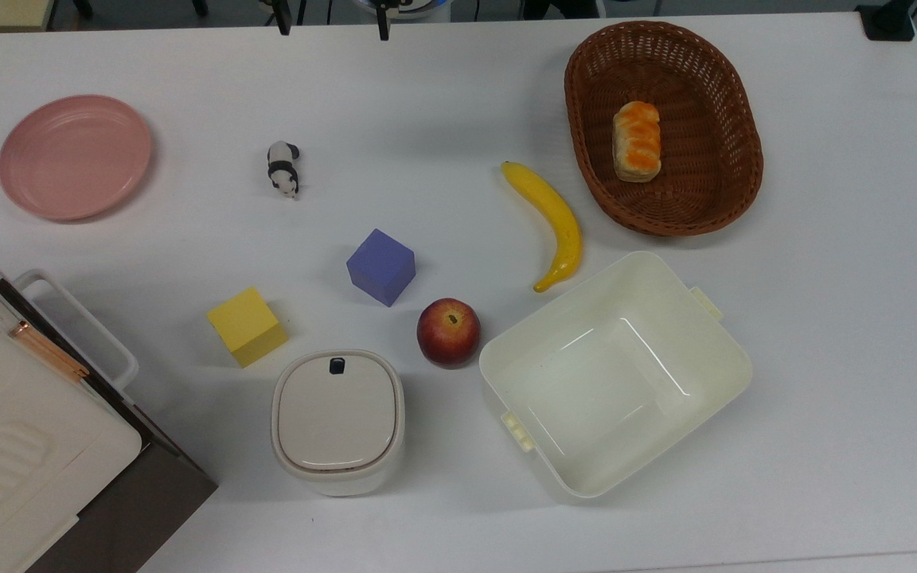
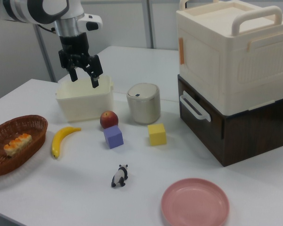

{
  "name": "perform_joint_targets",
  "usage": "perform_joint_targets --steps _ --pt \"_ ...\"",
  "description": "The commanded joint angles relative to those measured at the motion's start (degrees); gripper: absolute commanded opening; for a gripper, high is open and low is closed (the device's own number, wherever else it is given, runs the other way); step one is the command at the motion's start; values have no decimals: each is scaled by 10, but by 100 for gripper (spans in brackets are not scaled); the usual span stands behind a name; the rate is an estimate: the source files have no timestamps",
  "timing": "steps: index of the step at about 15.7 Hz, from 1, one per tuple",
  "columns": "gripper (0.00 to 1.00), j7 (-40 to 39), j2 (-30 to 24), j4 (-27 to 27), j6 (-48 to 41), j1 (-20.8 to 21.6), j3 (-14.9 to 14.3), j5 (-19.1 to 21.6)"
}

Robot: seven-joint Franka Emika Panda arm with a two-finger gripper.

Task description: Put the bread in the basket

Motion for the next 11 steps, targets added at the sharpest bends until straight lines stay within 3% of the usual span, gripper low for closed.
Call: perform_joint_targets --steps 1,11 --pt "100 6 1 11 -38 3 -6 14" --pt "100 9 3 11 -38 -9 -4 18"
